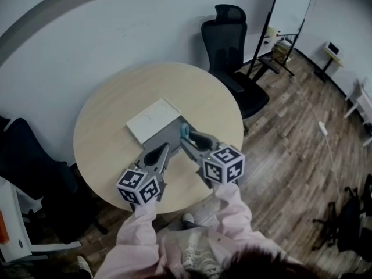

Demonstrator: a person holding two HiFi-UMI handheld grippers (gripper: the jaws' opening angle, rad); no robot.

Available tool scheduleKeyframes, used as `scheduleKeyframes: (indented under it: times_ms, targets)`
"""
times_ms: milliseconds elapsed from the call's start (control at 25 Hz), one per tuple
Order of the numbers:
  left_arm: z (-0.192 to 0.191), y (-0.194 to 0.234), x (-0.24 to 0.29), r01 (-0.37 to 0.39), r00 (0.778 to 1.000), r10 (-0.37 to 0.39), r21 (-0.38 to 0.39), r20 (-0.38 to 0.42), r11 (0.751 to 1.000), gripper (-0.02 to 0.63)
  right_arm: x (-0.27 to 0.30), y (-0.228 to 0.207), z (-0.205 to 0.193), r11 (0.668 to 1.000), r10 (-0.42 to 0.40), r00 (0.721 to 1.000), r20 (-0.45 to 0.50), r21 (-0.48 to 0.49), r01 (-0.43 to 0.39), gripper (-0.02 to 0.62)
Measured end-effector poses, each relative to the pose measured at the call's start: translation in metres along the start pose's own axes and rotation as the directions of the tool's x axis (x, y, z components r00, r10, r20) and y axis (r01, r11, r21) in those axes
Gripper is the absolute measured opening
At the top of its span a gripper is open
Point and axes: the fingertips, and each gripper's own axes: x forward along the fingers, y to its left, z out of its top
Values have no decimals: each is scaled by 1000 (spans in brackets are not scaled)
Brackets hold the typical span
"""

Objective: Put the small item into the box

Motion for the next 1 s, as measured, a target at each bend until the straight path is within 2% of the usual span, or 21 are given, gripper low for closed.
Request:
scheduleKeyframes:
  times_ms: [280, 640, 1000]
  targets:
    - [-4, 21, -4, -18, 1000, 17, -29, -19, 999, 11, 18, 4, -5, 1000, 9, 1000, -21, 19, -9, 129]
    - [-16, 44, -2, -17, 998, 13, -69, -66, 997, 11, 39, -6, -14, 998, -29, 999, -42, 61, 31, 129]
    - [-35, 63, 6, -35, 994, 24, -103, -104, 994, 11, 61, -15, -21, 998, -18, 996, -87, 58, 23, 129]
